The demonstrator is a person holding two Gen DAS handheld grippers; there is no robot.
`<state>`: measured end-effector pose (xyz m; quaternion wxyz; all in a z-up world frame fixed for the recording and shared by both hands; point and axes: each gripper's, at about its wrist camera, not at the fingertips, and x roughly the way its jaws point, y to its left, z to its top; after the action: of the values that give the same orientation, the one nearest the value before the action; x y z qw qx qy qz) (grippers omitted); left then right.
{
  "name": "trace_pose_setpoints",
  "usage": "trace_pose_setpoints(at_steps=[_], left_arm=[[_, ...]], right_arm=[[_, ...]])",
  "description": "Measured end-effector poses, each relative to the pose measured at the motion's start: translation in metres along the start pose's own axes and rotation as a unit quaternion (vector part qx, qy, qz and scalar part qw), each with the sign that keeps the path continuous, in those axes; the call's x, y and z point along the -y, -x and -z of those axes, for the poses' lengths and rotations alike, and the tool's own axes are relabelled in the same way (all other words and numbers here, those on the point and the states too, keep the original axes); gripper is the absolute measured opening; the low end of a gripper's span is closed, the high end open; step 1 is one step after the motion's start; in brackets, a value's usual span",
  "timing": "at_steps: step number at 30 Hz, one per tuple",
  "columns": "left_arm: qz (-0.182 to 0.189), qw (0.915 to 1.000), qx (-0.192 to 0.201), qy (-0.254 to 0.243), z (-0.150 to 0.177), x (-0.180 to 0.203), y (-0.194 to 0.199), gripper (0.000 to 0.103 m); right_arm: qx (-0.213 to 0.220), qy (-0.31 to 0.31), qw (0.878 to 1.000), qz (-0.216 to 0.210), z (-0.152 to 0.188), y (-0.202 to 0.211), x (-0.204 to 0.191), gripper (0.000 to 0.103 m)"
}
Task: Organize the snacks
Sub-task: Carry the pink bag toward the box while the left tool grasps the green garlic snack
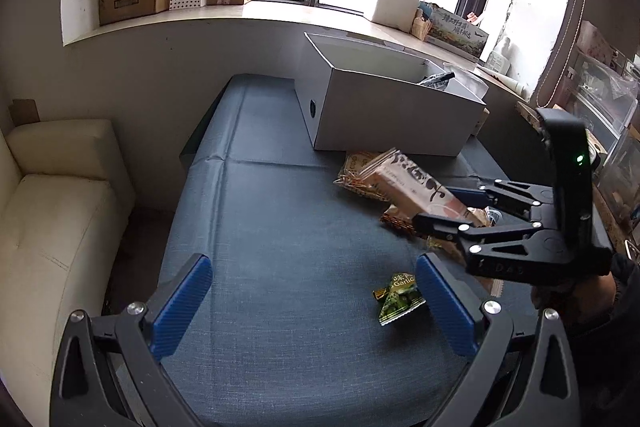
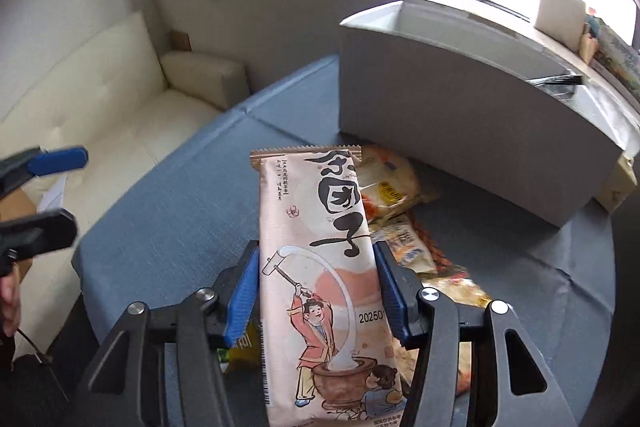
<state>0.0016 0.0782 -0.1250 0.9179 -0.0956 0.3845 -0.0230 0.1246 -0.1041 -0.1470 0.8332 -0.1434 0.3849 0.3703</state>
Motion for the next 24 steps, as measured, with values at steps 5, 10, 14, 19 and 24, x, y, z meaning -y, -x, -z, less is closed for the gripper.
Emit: trace_pose_setpoints(at_steps=[5,10,14,19,24], left_arm=[[0.033,0.998,-0.027,-0.047,0.003,0.021,-0.016,0.103],[0.048,0.9934,-0.065,-0.082,0.012,0.051,-0.045,0.103],[0.066,0.9901,-0.083,-0.092,0.021,0.072,-0.062,0.103],[0.065,0.9871,-0.097,-0.11,0.031,0.085,-0.081,0.103],[0.052,0.9878,-0.09,-0.116,0.033,0.085,-0.087,0.102]], right_arm=[[0.021,-0.037,0.999,-0.019,0.011,0.03,0.019,0.059],[0.032,-0.095,0.995,-0.02,0.037,0.061,0.044,0.059],[0.04,-0.129,0.991,-0.008,0.062,0.088,0.06,0.059],[0.047,-0.153,0.987,-0.004,0.087,0.105,0.069,0.059],[0.041,-0.159,0.986,-0.007,0.091,0.1,0.071,0.059]])
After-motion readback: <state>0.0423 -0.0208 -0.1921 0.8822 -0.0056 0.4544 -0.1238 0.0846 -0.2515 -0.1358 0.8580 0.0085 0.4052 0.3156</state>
